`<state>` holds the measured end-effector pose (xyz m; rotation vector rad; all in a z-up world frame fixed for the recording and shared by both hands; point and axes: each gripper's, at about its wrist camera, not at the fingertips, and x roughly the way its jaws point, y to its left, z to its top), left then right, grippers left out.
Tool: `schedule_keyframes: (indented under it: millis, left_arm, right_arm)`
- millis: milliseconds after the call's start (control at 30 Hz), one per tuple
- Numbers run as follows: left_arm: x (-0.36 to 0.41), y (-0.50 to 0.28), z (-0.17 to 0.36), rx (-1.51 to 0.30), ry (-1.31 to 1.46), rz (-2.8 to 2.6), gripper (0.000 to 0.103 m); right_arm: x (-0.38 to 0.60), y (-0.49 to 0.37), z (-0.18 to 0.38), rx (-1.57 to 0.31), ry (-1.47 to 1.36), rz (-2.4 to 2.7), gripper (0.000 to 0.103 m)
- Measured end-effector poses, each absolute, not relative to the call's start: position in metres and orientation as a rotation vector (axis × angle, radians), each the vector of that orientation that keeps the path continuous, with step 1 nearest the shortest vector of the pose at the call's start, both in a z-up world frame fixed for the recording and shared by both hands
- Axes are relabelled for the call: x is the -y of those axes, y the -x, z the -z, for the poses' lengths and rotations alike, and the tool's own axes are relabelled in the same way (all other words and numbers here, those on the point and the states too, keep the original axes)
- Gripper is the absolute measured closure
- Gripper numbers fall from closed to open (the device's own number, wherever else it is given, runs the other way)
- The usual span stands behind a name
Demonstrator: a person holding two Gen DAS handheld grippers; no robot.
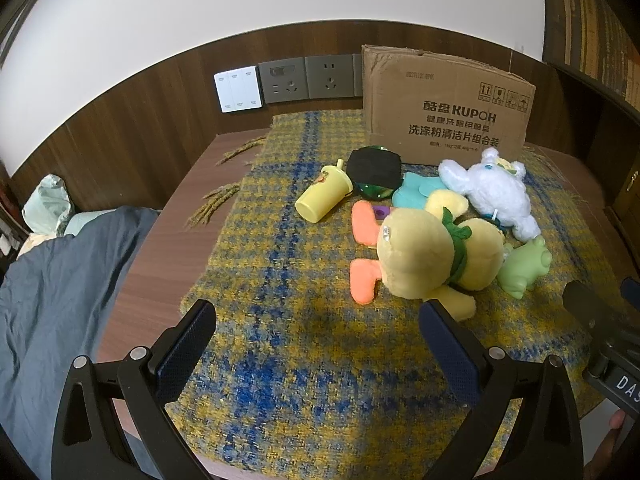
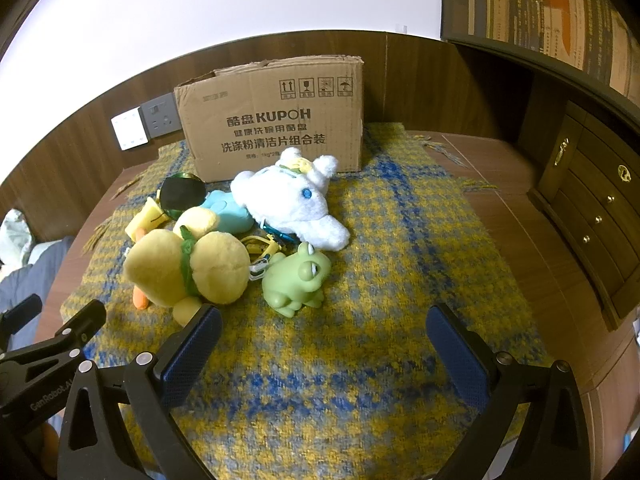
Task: Organize objects
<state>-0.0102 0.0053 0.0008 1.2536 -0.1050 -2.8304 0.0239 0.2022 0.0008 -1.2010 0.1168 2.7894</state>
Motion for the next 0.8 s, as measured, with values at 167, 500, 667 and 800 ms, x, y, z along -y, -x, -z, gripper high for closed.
schedule_keyframes:
  millis: [167, 500, 667, 800]
  left_arm:
    - [-0.005, 0.009, -0.0012, 0.093, -1.255, 2.834, 0.0]
    - [-0.0089, 0.0104, -0.0009, 0.091, -1.262, 2.845, 0.0]
    - [-0.0101, 0.0119, -0.0004, 0.089, -1.268, 2.848, 0.0]
    - [-0.0141, 0.012, -0.0027, 0.101, -1.257, 2.868, 0.0]
  right_arm:
    - [-0.2025, -0.0239, -0.0015, -0.116, 1.199, -2.789, 0.001]
    - [-0.2058, -0.0253, -0.0024, -0.123, 1.186, -2.789, 0.001]
    - [-0.207, -0.0248, -0.0021, -0.124, 1.189, -2.787, 0.001]
    - [-0.2093, -0.0242, -0.0022, -0.132, 1.187, -2.783, 0.001]
